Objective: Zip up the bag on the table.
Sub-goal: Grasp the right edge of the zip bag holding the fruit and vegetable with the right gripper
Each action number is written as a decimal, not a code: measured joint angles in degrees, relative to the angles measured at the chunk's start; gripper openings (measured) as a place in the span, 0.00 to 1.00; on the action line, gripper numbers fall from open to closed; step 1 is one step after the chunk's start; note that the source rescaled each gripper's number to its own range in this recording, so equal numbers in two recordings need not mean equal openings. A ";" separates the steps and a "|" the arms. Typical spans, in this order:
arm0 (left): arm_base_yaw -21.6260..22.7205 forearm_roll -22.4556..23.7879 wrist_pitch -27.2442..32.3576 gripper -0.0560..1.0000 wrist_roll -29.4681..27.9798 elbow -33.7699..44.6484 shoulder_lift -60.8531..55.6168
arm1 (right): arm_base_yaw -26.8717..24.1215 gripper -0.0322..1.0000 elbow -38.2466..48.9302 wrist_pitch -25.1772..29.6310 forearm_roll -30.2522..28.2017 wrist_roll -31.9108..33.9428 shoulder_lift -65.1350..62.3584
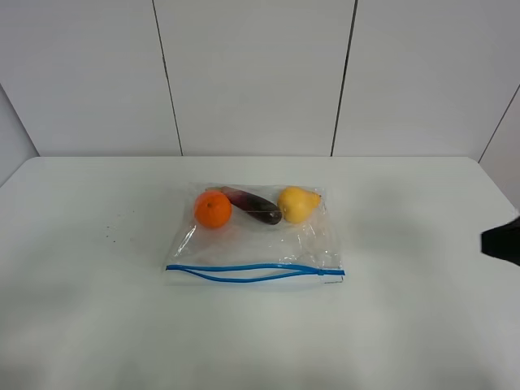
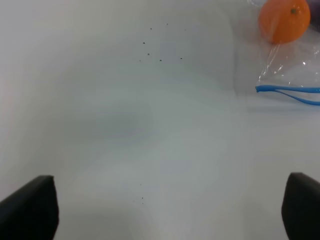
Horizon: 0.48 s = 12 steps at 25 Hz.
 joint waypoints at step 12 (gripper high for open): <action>0.00 0.00 0.00 1.00 0.00 0.00 0.00 | -0.43 1.00 -0.12 -6.29 33.09 -40.14 36.77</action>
